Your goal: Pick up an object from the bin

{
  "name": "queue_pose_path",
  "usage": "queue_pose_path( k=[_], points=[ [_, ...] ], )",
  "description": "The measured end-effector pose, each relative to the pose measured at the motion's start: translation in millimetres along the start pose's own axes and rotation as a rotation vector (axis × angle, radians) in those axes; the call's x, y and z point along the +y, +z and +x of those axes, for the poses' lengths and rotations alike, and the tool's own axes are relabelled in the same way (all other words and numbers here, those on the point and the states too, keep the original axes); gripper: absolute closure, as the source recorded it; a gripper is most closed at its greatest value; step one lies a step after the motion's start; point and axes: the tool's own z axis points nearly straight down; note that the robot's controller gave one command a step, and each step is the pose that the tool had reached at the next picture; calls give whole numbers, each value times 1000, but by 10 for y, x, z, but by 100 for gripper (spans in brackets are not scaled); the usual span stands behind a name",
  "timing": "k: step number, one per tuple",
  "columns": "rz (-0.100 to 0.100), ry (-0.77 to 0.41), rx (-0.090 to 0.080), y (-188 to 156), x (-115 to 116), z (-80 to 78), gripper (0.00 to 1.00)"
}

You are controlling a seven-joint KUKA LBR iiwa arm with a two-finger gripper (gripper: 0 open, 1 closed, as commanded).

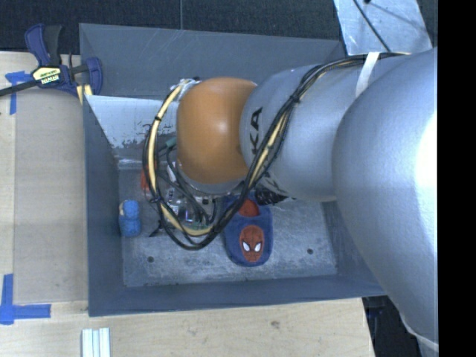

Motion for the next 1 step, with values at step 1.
queue_pose_path(
  k=[1],
  points=[
    [-3, -11, -3, -488, -6, 420, 100]
  ],
)
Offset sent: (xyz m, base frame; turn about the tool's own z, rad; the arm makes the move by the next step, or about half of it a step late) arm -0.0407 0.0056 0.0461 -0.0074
